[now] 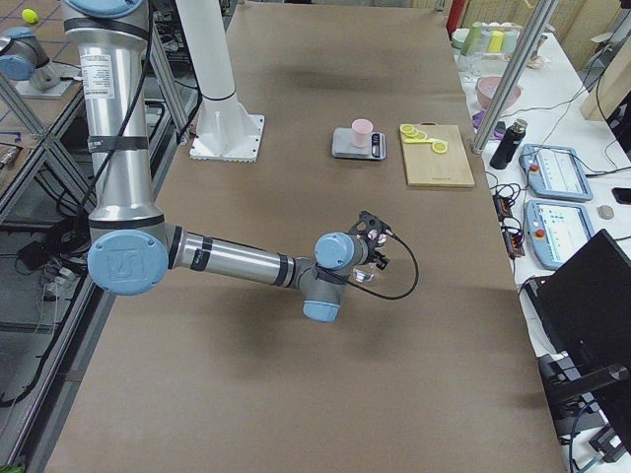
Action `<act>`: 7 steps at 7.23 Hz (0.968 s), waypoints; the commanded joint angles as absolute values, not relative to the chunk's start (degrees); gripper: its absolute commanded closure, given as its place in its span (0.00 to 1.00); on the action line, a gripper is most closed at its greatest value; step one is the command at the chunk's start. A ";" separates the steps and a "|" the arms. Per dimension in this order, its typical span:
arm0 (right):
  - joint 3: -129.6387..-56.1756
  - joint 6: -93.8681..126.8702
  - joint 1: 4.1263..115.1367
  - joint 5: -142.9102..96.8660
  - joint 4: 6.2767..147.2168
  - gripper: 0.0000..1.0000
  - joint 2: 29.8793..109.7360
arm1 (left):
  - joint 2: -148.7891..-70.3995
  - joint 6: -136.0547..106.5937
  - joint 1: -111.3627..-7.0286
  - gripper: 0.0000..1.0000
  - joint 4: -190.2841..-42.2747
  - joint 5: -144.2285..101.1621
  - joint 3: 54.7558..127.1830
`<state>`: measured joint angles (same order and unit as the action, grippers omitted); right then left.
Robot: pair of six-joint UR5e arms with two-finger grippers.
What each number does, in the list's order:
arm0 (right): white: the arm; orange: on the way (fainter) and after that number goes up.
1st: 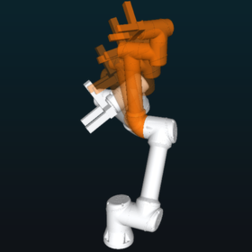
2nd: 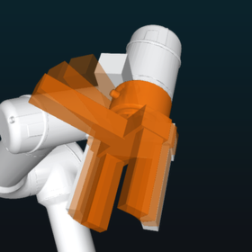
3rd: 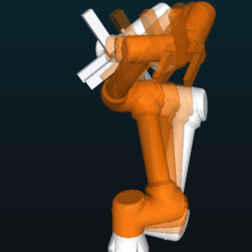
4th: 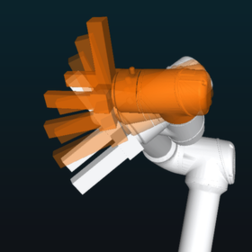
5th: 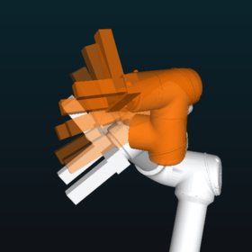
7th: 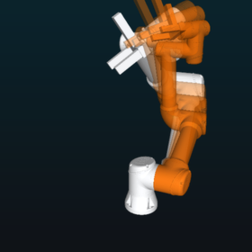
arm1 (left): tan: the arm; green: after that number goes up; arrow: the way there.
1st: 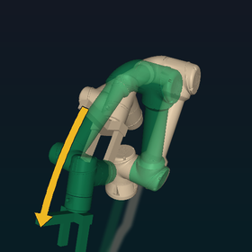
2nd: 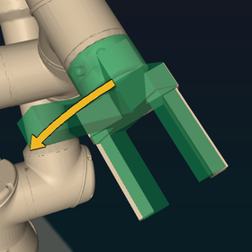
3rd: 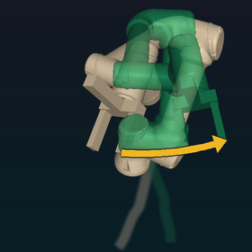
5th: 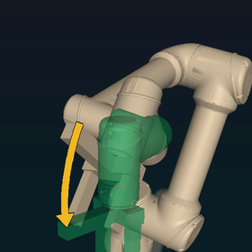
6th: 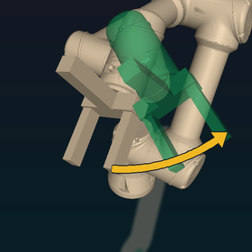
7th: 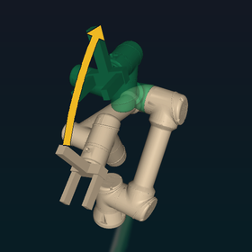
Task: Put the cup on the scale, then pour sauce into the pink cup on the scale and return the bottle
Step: 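Hold the glass bottle steady on the table with the right gripper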
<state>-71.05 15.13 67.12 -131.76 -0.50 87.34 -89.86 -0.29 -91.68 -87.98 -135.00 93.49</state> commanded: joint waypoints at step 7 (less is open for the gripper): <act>-67.50 18.46 66.27 -130.60 -4.66 0.75 87.19 | -90.26 -0.18 -91.67 0.00 -87.98 -135.00 93.43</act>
<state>-67.84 18.45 66.34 -130.54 -4.64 87.23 -90.18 -0.18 -91.67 -87.98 -135.00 93.47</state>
